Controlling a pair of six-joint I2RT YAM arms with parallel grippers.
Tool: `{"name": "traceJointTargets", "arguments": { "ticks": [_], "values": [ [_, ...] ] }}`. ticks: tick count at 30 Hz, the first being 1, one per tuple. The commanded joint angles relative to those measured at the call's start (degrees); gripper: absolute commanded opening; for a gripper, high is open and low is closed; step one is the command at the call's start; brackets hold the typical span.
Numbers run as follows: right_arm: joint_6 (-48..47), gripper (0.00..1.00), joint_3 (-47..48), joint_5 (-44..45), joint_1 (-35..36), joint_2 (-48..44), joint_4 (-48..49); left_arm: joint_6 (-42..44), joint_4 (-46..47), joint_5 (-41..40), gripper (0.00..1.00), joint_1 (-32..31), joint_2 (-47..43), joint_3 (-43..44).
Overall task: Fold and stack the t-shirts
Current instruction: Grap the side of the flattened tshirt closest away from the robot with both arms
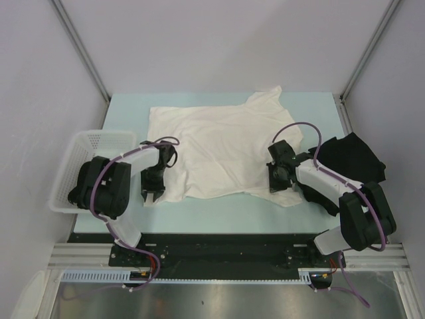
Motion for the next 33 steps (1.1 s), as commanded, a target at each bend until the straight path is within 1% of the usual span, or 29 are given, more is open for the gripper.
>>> {"name": "traceJointTargets", "arguments": {
  "ticks": [1, 8, 12, 13, 21, 24, 27, 28, 30, 33],
  "values": [
    [-1.9, 0.07, 2.1, 0.1, -1.1, -1.8, -0.7, -1.1, 2.3, 0.3, 0.41, 2.3, -1.9, 0.6],
    [-2.0, 0.07, 2.1, -0.5, -1.3, -1.2, -0.3, -1.1, 3.1, 2.5, 0.41, 6.3, -3.4, -2.1],
    [-2.0, 0.07, 2.1, -0.5, -1.3, -1.0, 0.0, -1.9, 4.2, 4.3, 0.41, 6.7, -5.1, -4.2],
    [-2.0, 0.07, 2.1, -2.0, -1.3, -0.8, 0.1, -1.9, 4.5, 4.7, 0.41, 6.6, -5.2, -5.0],
    [-2.1, 0.07, 2.0, -2.4, -1.4, -0.5, 0.2, -1.9, 5.8, 6.2, 0.41, 6.9, -5.6, -5.7],
    [-2.1, 0.07, 2.1, -2.5, -1.4, -0.5, 0.2, -2.3, 6.2, 7.1, 0.39, 6.9, -6.1, -6.4],
    [-2.1, 0.07, 2.1, -2.6, -1.5, -0.5, 0.3, -2.7, 6.0, 8.2, 0.32, 6.9, -6.6, -6.9],
    [-2.2, 0.07, 2.1, -2.6, -1.5, -0.3, 0.4, -2.8, 5.9, 8.3, 0.27, 6.9, -7.0, -7.0],
    [-2.1, 0.07, 2.1, -2.7, -1.5, -0.3, 0.4, -2.9, 5.8, 8.3, 0.25, 7.0, -7.4, -7.3],
    [-2.0, 0.07, 2.1, -2.8, -1.5, -0.2, 0.7, -3.0, 5.6, 8.3, 0.17, 7.0, -7.9, -7.5]
  ]
}}
